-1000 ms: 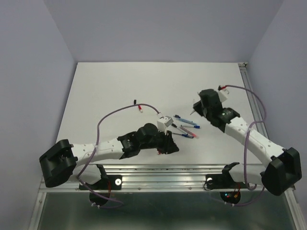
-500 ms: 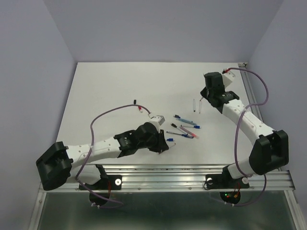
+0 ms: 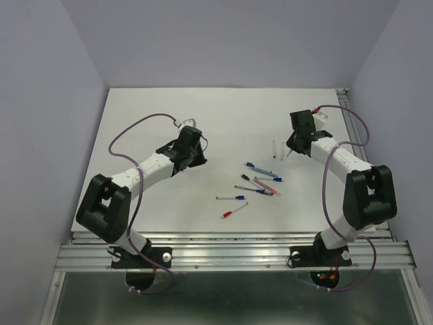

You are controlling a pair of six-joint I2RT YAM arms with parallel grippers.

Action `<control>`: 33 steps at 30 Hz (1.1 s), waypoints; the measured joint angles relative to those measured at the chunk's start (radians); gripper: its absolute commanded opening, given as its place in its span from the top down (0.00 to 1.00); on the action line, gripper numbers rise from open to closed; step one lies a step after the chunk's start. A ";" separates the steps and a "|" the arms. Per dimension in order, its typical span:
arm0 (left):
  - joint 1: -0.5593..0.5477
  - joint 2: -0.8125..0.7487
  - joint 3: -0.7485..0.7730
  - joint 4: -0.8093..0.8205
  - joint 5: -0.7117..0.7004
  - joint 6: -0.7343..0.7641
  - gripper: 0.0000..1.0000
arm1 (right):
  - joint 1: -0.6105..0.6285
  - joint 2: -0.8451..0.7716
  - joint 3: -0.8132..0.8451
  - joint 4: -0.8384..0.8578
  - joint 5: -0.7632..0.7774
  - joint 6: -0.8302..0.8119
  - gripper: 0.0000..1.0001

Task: Open the pen caps

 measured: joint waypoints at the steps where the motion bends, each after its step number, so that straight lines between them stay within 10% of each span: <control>1: 0.018 0.025 0.014 -0.011 -0.008 0.002 0.91 | -0.010 0.019 0.000 0.000 -0.003 -0.005 0.99; 16: 0.229 0.306 0.126 -0.054 -0.036 0.038 0.90 | -0.043 0.269 0.060 -0.011 -0.003 -0.128 0.98; 33: 0.232 0.361 0.191 -0.047 -0.031 0.051 0.52 | -0.043 0.298 0.087 0.003 -0.003 -0.149 0.76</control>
